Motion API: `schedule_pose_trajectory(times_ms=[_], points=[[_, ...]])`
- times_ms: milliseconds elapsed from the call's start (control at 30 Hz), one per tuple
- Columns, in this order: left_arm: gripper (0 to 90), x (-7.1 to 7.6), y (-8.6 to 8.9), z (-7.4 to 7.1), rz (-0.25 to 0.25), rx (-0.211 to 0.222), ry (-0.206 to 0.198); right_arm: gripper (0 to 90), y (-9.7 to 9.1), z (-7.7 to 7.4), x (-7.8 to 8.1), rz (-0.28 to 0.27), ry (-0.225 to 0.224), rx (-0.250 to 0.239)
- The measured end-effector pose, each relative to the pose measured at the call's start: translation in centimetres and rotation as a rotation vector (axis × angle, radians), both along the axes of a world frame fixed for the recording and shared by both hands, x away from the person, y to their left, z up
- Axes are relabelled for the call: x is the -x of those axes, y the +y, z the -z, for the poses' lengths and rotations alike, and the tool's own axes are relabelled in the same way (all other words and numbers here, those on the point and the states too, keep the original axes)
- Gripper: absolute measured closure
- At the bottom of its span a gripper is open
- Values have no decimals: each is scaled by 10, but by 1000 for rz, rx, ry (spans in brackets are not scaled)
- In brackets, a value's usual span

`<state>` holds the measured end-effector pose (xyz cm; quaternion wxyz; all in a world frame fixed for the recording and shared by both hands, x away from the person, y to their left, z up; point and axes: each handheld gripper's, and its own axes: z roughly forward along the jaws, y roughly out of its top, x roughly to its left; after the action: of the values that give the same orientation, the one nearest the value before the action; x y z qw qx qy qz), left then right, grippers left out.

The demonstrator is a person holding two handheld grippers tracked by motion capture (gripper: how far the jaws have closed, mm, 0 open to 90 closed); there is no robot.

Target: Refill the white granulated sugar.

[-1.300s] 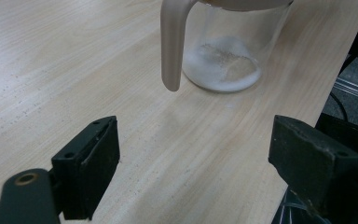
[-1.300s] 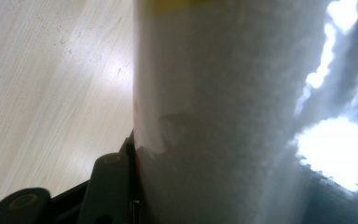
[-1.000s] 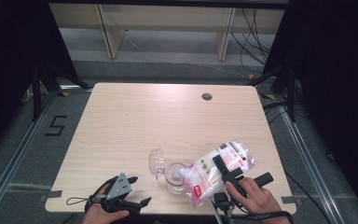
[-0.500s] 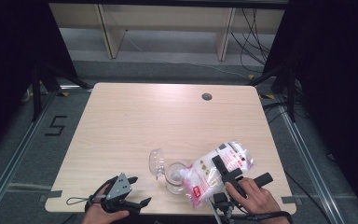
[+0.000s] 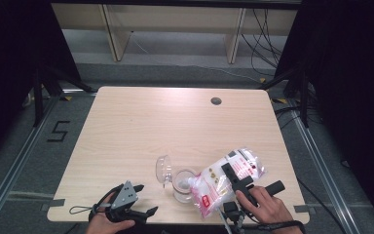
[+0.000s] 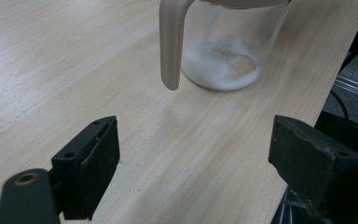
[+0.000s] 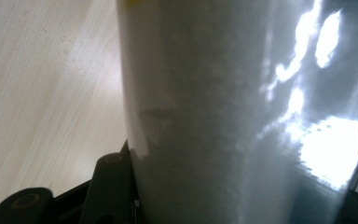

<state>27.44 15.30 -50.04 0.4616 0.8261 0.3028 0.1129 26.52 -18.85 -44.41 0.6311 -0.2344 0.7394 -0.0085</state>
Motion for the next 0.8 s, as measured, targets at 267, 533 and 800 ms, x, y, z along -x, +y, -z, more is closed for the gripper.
schedule_pose_trajectory(times_ms=[267,533,800], points=[[161,-1,1,0,0,-26,-19,545,0,1,0,-16,-6,-8],[161,-1,2,-1,5,-27,-5,545,-1,0,0,-20,-10,-4],[161,-1,1,0,8,-23,-5,545,0,-3,1,-9,-16,11]])
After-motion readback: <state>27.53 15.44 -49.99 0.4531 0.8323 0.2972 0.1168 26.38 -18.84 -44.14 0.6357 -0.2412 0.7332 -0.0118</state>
